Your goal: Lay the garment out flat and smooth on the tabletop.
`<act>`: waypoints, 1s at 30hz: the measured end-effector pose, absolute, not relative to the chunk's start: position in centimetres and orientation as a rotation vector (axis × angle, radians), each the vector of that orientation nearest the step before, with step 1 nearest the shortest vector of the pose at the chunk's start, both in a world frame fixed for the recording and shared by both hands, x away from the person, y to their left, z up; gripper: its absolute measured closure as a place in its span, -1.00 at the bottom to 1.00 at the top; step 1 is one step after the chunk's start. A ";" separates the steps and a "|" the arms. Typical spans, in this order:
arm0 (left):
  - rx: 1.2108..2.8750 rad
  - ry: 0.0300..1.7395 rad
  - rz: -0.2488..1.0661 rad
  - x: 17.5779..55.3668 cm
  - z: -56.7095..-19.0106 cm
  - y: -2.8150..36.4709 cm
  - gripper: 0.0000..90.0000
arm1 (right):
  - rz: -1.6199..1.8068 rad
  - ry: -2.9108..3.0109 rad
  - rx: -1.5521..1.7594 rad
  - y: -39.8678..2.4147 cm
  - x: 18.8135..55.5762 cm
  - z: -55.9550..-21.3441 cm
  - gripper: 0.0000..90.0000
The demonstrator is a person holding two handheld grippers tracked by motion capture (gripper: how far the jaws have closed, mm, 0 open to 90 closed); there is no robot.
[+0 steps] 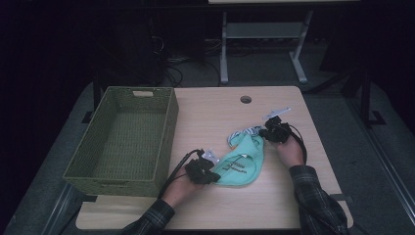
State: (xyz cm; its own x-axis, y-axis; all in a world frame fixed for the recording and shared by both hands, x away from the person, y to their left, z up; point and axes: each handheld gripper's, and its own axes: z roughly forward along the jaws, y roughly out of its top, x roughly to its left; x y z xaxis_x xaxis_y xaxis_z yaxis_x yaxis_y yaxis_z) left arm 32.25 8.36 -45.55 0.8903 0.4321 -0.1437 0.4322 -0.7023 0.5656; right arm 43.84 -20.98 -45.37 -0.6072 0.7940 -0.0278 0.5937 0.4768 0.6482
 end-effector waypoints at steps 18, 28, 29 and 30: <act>2.447 0.619 -0.005 32.3 -45.5 8.4 0.99 | 1.119 2.484 1.066 -19.4 43.8 -40.5 0.56; 2.436 0.637 -0.017 32.3 -45.5 8.3 0.99 | 1.073 2.626 0.943 -13.7 44.5 -41.1 0.48; 2.437 0.636 -0.015 32.3 -45.5 8.3 0.99 | 1.063 2.641 0.943 -13.2 44.6 -41.4 0.48; 2.439 0.633 -0.013 32.3 -45.5 8.3 0.99 | 1.049 2.654 0.930 -12.9 44.6 -41.7 0.48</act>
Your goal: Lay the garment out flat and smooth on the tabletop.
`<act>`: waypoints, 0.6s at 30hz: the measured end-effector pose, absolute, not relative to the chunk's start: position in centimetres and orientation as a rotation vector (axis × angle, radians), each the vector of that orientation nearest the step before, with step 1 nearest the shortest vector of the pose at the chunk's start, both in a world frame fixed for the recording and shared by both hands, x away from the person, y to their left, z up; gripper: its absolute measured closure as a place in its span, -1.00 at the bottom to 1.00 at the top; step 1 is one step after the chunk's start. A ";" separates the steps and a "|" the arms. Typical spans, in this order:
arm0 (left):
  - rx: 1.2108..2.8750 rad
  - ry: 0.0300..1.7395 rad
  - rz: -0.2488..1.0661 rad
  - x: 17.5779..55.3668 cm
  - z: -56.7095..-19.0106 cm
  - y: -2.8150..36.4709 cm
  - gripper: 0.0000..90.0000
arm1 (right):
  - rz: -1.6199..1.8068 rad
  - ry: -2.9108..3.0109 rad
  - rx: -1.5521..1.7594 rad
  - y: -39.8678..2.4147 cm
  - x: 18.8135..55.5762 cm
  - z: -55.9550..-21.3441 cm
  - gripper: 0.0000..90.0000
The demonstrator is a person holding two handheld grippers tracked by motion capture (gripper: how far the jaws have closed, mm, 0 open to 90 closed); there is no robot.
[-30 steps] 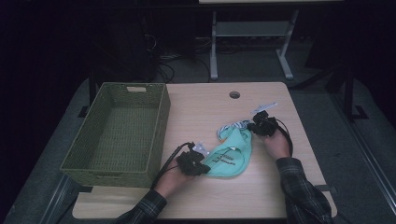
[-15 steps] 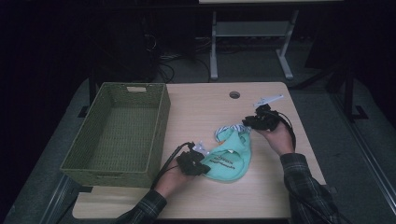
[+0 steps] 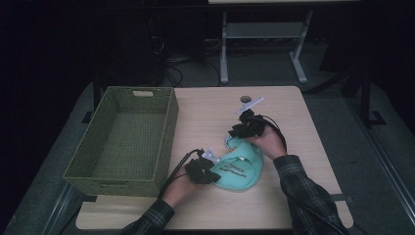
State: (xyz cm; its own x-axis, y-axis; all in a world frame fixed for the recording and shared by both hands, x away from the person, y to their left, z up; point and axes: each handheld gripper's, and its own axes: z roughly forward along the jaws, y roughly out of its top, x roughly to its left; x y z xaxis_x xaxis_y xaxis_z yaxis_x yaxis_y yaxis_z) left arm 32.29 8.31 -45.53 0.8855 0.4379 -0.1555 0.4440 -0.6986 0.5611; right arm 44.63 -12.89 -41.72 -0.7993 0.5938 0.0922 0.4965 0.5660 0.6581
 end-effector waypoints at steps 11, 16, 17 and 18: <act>2.423 0.651 -0.021 32.2 -45.6 8.2 0.99 | 0.914 2.727 0.919 -11.0 44.9 -44.6 0.46; 2.420 0.655 -0.024 32.2 -45.6 8.2 0.99 | 0.844 2.734 0.889 -10.7 44.9 -45.1 0.56; 2.420 0.656 -0.025 32.2 -45.6 8.2 0.99 | 0.827 2.732 0.866 -10.6 45.0 -45.1 0.60; 2.419 0.658 -0.025 32.2 -45.6 8.2 0.99 | 0.813 2.732 0.865 -10.5 44.9 -45.1 0.71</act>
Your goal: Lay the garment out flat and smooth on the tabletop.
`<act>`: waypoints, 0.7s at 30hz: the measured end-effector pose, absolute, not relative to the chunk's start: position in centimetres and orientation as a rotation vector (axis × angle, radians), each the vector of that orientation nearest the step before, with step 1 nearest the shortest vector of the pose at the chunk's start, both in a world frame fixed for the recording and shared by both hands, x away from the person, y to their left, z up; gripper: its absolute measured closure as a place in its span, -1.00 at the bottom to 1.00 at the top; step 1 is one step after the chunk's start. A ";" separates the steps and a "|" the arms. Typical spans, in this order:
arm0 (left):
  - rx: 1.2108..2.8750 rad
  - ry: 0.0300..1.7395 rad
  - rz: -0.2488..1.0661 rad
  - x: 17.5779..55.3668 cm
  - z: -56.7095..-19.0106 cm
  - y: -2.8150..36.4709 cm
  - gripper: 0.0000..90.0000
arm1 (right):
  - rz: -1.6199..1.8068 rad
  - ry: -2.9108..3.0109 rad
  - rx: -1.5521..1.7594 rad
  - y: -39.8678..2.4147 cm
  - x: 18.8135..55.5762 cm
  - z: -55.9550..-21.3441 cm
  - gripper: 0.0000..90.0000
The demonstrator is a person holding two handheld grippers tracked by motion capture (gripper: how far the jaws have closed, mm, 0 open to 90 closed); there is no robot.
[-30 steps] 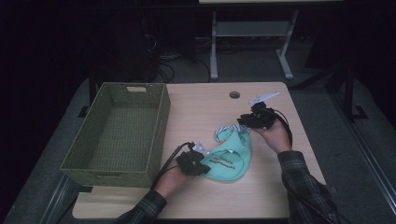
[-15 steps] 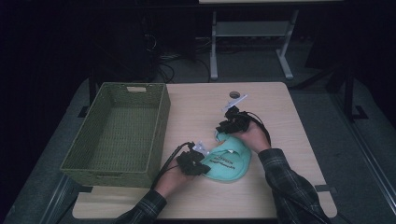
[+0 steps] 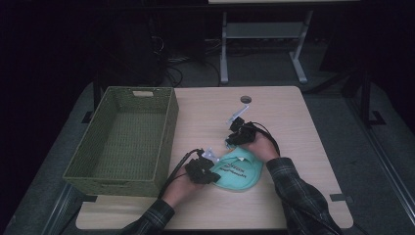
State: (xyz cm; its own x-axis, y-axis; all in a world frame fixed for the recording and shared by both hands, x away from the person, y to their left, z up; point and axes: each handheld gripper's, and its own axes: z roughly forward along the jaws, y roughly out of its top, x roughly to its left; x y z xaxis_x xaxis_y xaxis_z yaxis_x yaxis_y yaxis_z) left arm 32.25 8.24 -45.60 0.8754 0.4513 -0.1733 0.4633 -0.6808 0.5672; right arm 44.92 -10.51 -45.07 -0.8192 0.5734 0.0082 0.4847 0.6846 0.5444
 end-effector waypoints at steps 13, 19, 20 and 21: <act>2.418 0.660 -0.031 32.3 -45.6 8.3 0.99 | 0.853 2.665 0.883 -10.9 45.2 -44.1 0.97; 2.424 0.657 -0.032 32.4 -45.6 8.3 0.99 | 0.878 2.614 0.932 -11.4 46.0 -43.3 0.97; 2.425 0.657 -0.033 32.4 -45.5 8.3 0.99 | 0.883 2.603 0.935 -11.5 46.2 -43.2 0.97; 2.425 0.657 -0.033 32.4 -45.6 8.3 0.99 | 0.888 2.591 0.947 -11.7 46.4 -43.1 0.97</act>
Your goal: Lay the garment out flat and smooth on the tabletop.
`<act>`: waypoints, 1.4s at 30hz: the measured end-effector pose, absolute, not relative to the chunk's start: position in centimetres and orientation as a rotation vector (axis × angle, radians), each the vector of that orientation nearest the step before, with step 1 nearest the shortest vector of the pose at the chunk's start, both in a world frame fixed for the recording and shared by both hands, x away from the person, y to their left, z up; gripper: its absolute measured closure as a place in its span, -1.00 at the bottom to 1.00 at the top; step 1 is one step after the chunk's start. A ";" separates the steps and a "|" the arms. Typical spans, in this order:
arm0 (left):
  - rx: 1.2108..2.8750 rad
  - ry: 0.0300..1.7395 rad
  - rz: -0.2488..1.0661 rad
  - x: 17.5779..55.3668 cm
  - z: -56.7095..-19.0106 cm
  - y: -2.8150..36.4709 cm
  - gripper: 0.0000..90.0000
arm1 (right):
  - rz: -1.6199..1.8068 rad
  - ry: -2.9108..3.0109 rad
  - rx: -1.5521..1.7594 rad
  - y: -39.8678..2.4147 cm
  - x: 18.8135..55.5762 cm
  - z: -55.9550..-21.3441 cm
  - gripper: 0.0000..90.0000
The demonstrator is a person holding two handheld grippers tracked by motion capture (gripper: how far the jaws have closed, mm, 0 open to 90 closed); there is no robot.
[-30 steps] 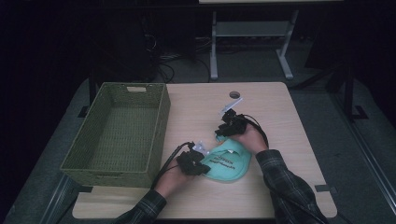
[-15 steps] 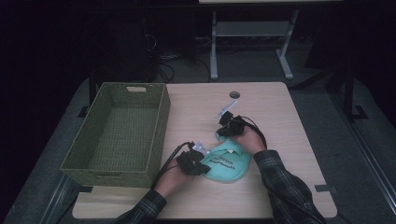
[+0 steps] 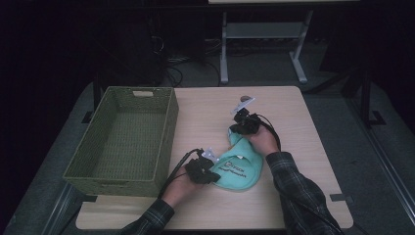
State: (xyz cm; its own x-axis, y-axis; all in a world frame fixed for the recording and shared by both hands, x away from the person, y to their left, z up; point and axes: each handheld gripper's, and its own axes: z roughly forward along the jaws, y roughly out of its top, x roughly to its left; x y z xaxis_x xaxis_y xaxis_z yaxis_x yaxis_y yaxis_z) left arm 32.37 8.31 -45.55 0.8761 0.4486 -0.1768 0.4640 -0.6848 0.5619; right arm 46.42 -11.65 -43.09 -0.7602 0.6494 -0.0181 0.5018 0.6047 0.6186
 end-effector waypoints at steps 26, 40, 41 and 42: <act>2.419 0.657 -0.044 32.4 -45.6 8.4 0.99 | 1.021 2.474 1.092 -14.5 47.8 -42.6 0.66; 2.326 0.676 0.001 34.0 -43.6 9.1 0.98 | 1.090 2.463 1.045 -18.3 43.6 -40.7 0.91; 2.323 0.685 0.019 34.3 -43.4 9.1 0.99 | 1.089 2.465 1.039 -18.5 43.3 -40.7 0.94; 2.322 0.693 0.037 34.6 -43.2 9.0 0.99 | 1.093 2.470 1.036 -18.8 43.0 -40.7 0.97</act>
State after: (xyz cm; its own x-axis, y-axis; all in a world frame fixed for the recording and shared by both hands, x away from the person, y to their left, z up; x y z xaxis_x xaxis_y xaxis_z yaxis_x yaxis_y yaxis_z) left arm 34.62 9.02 -43.22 0.8561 0.4906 -0.1623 0.4703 -0.6096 0.6381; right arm 42.97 -18.83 -40.74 -0.7165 0.6953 0.0560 0.5090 0.4663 0.7235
